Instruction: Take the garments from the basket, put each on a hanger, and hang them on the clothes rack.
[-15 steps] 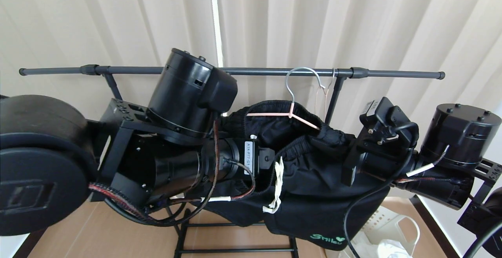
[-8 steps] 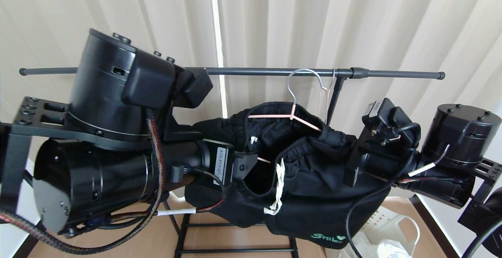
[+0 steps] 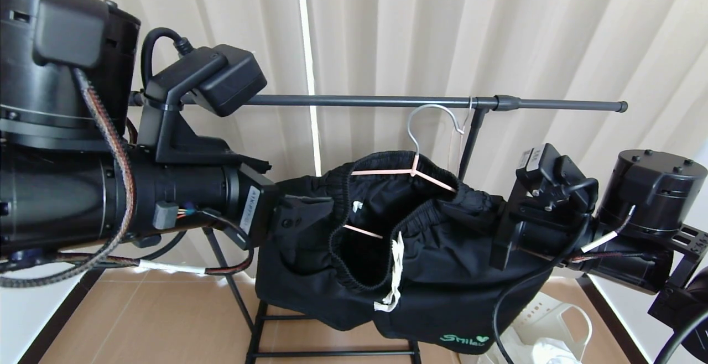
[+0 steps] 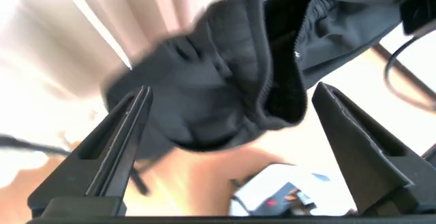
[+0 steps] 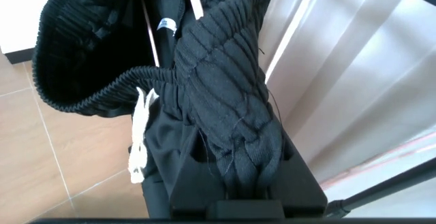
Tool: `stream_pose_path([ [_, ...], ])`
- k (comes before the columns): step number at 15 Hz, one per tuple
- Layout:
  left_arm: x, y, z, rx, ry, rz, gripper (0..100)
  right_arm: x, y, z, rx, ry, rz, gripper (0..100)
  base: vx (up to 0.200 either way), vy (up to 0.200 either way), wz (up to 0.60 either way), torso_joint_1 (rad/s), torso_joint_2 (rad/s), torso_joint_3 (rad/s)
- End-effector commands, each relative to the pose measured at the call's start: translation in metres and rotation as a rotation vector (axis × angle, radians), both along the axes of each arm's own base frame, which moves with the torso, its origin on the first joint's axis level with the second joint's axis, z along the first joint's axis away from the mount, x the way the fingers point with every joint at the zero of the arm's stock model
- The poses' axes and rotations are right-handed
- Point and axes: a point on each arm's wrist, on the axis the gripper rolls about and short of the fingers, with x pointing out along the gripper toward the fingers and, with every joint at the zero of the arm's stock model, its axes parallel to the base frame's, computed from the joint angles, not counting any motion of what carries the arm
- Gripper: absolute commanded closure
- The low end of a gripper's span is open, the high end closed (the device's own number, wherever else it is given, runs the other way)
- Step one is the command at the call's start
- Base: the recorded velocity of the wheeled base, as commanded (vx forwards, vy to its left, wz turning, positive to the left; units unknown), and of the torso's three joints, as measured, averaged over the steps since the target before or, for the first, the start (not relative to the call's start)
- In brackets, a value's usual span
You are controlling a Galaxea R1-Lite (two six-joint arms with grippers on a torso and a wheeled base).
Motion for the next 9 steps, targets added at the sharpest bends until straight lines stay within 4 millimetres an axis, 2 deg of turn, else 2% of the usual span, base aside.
stream_pose_path([
  [1, 0.02, 0.02, -0.001, 0.089, -0.039, -0.081, 0, 0.0, 0.0, -0.001, -0.001, 0.003, 0.003, 100, 0.0, 0.0, 0.0, 0.0, 0.0, 0.0],
  [4, 0.051, 0.032, -0.003, 0.186, -0.039, -0.343, 0, 0.0, 0.0, -0.001, -0.001, 0.004, 0.005, 100, 0.0, 0.0, 0.0, 0.0, 0.0, 0.0],
  [6, 0.062, 0.03, -0.002, 0.19, -0.043, -0.451, 0, -0.001, 0.0, -0.002, -0.001, 0.009, 0.02, 100, 0.0, 0.0, 0.0, 0.0, 0.0, 0.0],
  [7, 0.077, 0.025, -0.009, 0.264, -0.087, -0.526, 0, -0.002, 0.0, -0.002, 0.001, 0.008, 0.031, 100, 0.0, 0.0, 0.0, 0.0, 0.0, 0.0],
  [9, 0.084, 0.021, -0.018, 0.326, -0.122, -0.579, 0, -0.003, -0.001, -0.002, 0.001, 0.007, 0.032, 100, 0.0, 0.0, 0.0, 0.0, 0.0, 0.0],
])
